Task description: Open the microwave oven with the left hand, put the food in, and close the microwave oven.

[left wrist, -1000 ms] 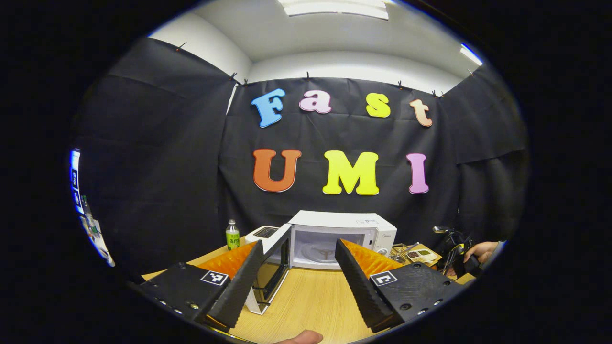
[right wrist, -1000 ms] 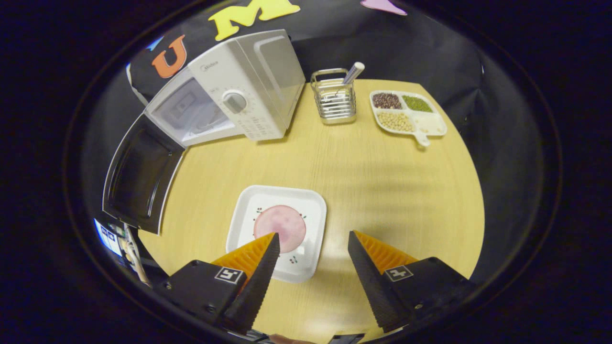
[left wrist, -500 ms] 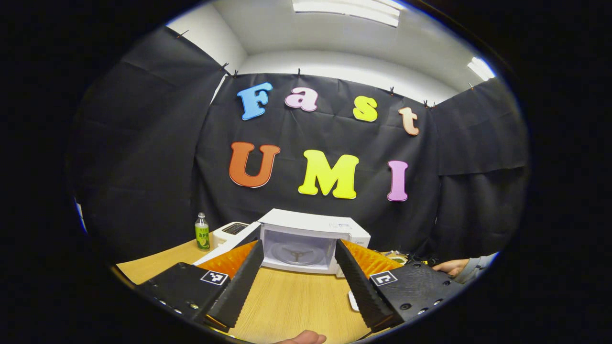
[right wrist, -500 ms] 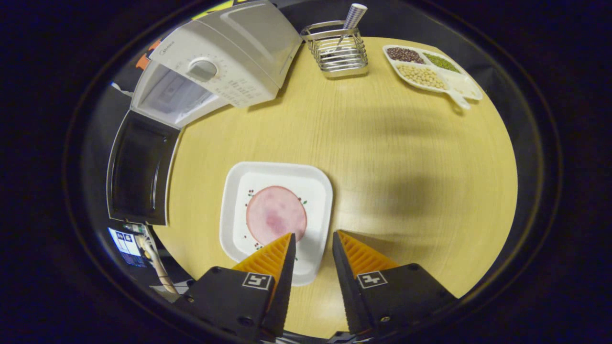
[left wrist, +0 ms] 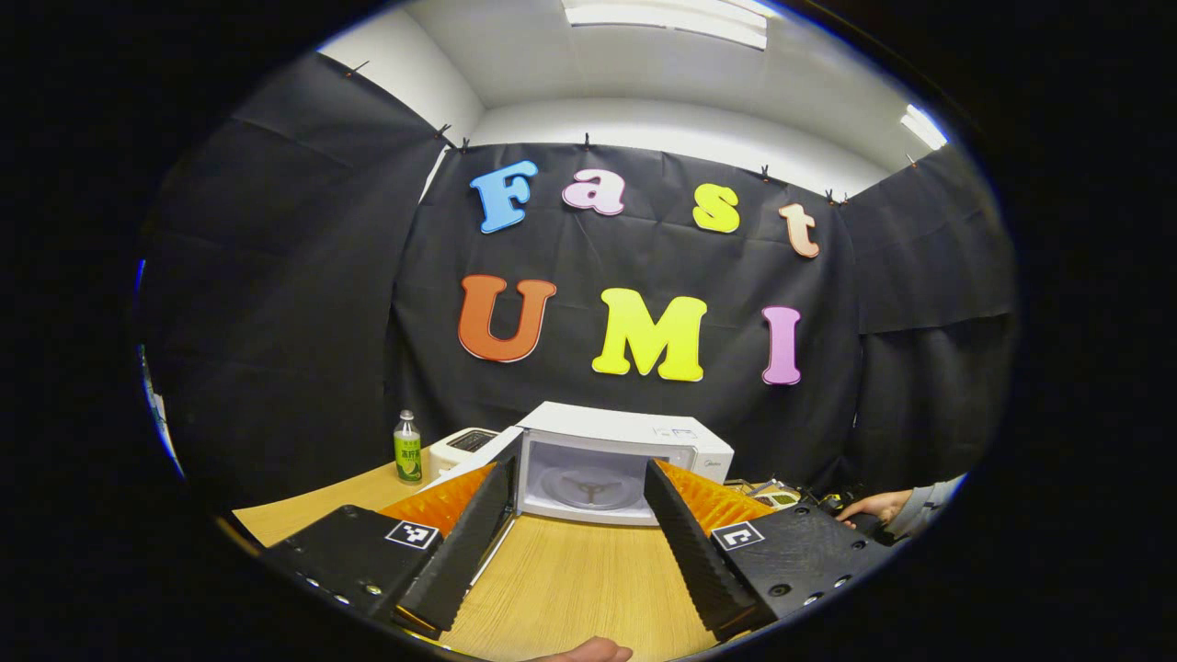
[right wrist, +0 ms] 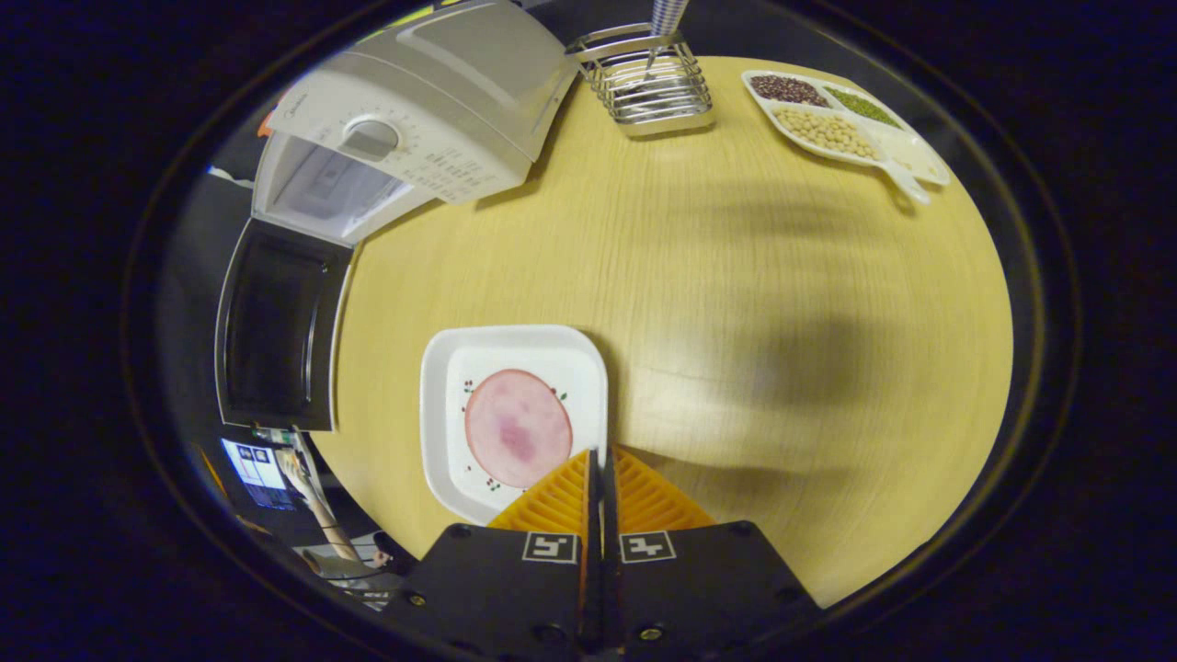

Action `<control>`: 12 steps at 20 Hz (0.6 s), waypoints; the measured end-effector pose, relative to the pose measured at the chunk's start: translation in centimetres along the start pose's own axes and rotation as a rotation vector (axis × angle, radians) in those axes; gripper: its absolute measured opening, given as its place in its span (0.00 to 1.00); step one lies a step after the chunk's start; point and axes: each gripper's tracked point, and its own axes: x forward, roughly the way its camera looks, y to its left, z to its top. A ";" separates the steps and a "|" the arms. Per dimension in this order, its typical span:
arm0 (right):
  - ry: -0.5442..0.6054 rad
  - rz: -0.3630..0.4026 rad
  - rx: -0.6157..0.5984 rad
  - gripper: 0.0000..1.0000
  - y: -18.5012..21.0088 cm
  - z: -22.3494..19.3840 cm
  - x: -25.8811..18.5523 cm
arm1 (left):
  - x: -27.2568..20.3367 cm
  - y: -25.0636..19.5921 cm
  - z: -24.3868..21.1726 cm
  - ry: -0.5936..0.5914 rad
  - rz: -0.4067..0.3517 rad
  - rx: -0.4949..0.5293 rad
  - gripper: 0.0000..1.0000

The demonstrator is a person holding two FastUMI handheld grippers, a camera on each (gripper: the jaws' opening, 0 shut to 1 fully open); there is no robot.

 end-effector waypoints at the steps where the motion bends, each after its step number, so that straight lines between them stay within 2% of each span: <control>1: -0.022 0.004 0.012 0.04 0.0 0.0 -0.2 | -0.1 0.1 0.2 -0.005 -0.002 -0.006 0.92; 6: -0.076 0.082 0.027 0.04 1.7 -0.8 -2.5 | -0.5 0.6 0.6 -0.024 -0.015 -0.008 0.92; 12: -0.120 0.206 0.062 0.04 7.3 -2.2 -4.3 | -1.1 1.5 0.4 -0.036 -0.032 -0.014 0.92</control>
